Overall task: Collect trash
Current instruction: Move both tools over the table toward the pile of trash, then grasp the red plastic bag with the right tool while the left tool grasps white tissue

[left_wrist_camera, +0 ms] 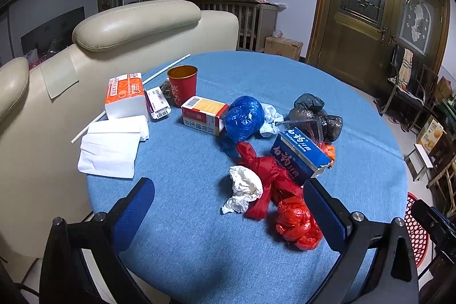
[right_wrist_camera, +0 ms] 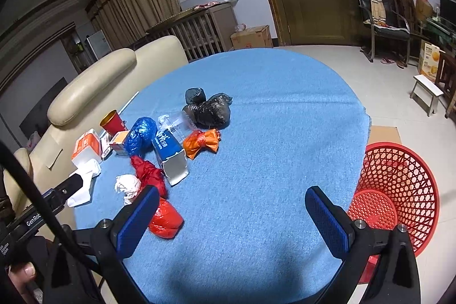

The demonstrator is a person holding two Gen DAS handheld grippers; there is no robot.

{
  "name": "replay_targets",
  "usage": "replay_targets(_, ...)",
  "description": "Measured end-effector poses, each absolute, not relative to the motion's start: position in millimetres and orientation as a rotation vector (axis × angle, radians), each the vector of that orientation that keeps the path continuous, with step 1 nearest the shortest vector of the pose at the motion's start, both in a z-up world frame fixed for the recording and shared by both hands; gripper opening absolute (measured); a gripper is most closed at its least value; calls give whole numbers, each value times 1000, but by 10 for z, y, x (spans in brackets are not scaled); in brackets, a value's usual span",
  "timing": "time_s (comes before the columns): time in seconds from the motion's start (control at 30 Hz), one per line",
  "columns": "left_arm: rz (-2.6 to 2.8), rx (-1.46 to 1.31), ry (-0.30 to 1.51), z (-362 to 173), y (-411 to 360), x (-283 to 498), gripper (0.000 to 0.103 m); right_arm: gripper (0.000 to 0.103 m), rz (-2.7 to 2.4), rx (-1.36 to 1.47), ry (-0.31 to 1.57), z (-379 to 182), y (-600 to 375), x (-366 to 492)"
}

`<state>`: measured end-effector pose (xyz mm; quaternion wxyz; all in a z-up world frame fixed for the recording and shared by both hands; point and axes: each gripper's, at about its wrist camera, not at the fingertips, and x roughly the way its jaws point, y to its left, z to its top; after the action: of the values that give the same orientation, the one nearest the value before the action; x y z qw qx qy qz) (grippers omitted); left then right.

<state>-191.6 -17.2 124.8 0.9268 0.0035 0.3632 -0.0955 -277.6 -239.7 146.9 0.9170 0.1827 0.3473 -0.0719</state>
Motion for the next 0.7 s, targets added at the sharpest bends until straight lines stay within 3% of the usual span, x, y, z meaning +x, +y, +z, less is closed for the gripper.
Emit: replay_targets(0.7, -203, -15, 766, 1128, -134, -1913, 103, 103, -117, 331, 732, 1398, -2259, -2769)
